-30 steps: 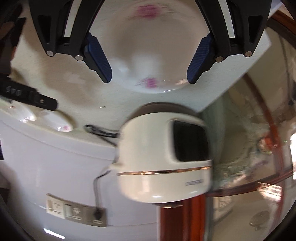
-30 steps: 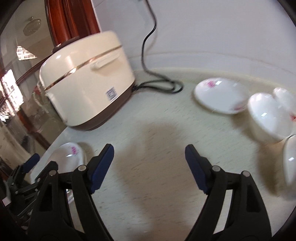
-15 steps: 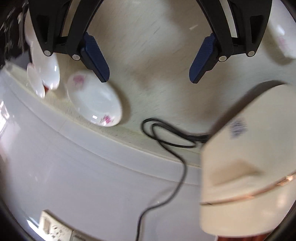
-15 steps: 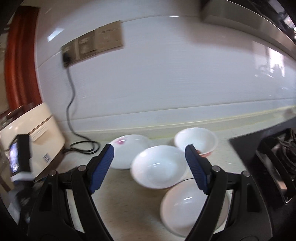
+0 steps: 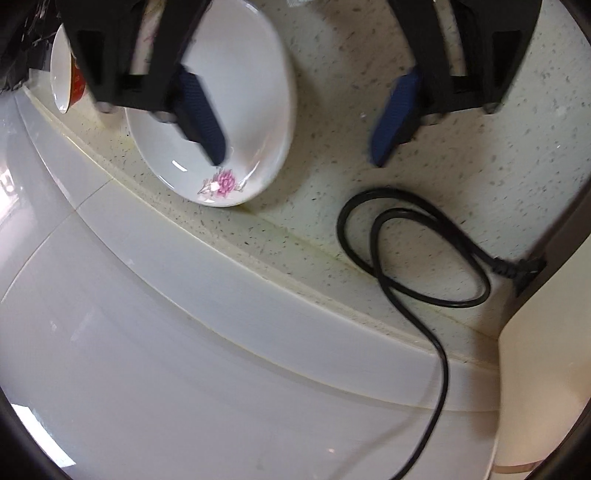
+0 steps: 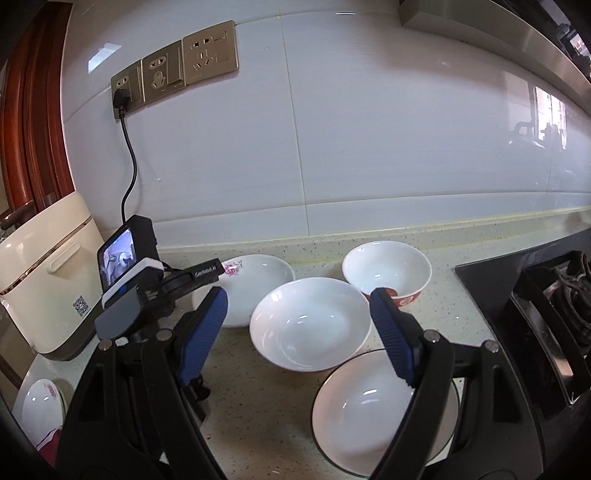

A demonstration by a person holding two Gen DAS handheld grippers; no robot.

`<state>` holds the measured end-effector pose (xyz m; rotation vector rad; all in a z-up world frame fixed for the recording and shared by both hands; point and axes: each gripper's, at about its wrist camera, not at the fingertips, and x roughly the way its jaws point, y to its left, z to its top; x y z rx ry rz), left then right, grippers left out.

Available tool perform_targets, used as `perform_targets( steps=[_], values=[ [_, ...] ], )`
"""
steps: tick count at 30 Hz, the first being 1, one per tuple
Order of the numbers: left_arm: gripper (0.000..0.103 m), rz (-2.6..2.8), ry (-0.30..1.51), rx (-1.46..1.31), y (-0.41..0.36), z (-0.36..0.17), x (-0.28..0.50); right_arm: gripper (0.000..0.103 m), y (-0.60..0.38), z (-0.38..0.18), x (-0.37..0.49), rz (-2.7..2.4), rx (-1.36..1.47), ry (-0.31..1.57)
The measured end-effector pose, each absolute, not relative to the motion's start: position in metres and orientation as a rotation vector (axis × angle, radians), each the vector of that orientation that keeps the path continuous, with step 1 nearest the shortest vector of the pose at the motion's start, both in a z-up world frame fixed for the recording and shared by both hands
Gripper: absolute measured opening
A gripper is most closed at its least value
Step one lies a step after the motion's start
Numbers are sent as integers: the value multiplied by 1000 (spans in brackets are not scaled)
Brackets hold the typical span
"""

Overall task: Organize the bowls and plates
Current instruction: 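Move both grippers back toward the remaining bowls and plates, then close the left gripper on the pink-flowered deep dish rim while the right gripper grips its opposite rim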

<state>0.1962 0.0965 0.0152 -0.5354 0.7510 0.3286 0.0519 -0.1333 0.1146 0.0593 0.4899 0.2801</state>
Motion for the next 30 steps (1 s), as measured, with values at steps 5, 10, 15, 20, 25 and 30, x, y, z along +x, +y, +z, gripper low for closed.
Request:
perform_targets(
  steps=[5, 10, 15, 20, 25, 30],
  values=[
    [19, 280, 790, -462, 81, 12, 205, 82, -131, 110, 55, 297, 64, 511],
    [11, 274, 787, -443, 81, 17, 173, 82, -126, 105, 55, 320, 63, 530],
    [12, 305, 802, -400, 84, 20, 124, 82, -118, 103, 50, 400, 79, 529],
    [12, 301, 814, -433, 100, 20, 75, 82, -96, 94, 45, 498, 57, 546],
    [36, 326, 786, -558, 125, 20, 57, 81, -69, 90, 27, 560, -16, 508],
    [49, 340, 785, -626, 137, 19, 61, 76, -39, 68, 26, 565, -131, 568]
  ],
)
